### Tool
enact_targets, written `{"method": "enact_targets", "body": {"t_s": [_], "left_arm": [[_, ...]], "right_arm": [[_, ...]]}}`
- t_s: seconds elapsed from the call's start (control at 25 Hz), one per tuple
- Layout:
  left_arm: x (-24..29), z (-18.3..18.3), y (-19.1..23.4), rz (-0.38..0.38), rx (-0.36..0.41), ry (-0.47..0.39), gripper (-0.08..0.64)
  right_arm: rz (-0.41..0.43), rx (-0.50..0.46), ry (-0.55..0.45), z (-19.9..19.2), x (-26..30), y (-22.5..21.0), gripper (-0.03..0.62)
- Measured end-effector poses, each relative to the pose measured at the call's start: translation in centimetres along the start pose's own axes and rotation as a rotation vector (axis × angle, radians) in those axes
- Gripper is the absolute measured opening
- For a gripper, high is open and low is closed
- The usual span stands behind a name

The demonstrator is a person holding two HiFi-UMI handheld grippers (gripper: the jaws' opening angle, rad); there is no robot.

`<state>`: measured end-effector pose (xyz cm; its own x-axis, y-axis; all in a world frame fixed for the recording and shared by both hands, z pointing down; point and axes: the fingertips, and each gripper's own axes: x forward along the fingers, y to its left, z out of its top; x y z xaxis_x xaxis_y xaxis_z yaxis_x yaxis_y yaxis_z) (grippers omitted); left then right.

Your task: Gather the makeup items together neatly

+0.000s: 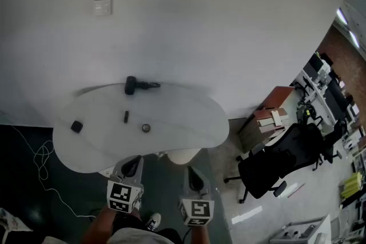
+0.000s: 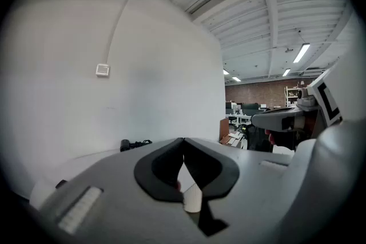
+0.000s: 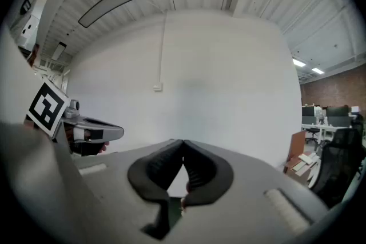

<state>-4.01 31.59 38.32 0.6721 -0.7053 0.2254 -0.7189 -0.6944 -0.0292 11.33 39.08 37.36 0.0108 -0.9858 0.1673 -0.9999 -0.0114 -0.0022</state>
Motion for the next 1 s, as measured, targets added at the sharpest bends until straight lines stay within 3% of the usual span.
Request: {"method": "enact_targets", "body": {"t_s": [0.4,1.0], "left_arm": [[3.7,-0.3,4.1,0.011,-0.010,0.017,0.011],[12.9,-0.5,16.1,0.044,-0.028,0.050,0.011]], "right_arm": [[0.009,0.009,0.026,-0.1,5.8,0.4,0.003],[0.070,0.007,0.103,0.1,22.2,3.8,0.003]]}}
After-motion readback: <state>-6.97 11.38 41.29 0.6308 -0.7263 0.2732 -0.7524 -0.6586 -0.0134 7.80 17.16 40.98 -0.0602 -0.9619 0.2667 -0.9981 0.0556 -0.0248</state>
